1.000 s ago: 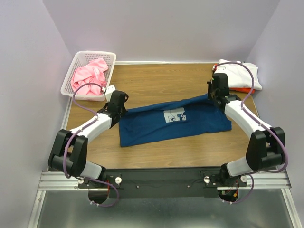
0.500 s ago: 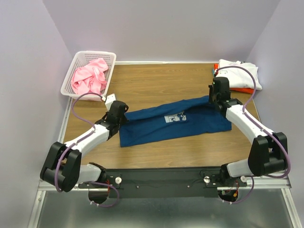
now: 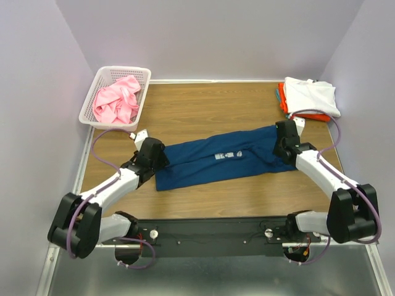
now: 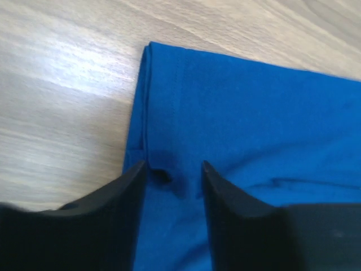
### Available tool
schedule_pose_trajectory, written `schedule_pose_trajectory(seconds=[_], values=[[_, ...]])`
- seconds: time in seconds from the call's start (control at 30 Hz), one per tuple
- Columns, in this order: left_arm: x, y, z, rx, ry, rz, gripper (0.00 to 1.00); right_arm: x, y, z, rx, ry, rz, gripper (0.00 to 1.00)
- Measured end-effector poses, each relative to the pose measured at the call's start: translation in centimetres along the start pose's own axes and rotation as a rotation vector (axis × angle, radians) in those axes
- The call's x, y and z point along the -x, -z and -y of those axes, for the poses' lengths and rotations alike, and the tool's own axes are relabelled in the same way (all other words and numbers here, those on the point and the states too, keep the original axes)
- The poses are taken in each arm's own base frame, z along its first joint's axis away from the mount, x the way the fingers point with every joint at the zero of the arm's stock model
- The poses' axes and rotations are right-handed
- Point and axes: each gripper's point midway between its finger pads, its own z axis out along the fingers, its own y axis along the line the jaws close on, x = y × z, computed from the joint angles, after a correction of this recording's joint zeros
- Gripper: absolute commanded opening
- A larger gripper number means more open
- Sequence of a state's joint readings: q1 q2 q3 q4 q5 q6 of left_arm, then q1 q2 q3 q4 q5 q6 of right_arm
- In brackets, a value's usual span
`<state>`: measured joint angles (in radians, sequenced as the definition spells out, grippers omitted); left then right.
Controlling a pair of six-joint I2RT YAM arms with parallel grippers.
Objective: Fold and stack the t-shirts
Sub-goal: Fold the tshirt
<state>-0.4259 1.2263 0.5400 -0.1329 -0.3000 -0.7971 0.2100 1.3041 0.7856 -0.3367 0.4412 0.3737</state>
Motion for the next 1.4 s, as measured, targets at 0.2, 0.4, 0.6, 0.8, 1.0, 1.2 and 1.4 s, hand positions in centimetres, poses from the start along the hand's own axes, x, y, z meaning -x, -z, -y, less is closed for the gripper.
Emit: schedule_pose_trajectory(seconds=[0.2,0.4,0.6,0.8,1.0,1.2,1.4], values=[[1.4,2.7,0.5,-0.052,0.057,0.051,0.98,-1.7,1.6,0.7,-0.006,-0.098,-0.046,1.0],[2.6,3.6,1.3,-0.082,0.071,0.077,0.98,1.0,4.2,-0.1,0.078,-0.176,0.022,1.0],[2.9,1.6,4.1,-0.139,0.033,0.037,0.98,1.7,2.8,-3.8,0.186,-0.155,-0.065,1.0],[0.6,-0.8,5.0,-0.147,-0.023,-0.042,0.98,-2.1,-1.4,-6.1,0.185,-0.103,-0.24,1.0],[-0.9,-2.0,4.4,-0.125,-0.051,-0.088,0.98,-4.1,-2.1,-7.0,0.225,-0.072,-0.316,1.0],[-1.2,-2.4,4.2,-0.117,-0.063,-0.096,0.98,-6.1,-0.8,-7.5,0.315,-0.052,-0.361,1.0],[-1.1,-2.4,4.1,-0.109,-0.064,-0.092,0.98,-7.2,1.8,-8.5,0.461,-0.048,-0.387,1.0]])
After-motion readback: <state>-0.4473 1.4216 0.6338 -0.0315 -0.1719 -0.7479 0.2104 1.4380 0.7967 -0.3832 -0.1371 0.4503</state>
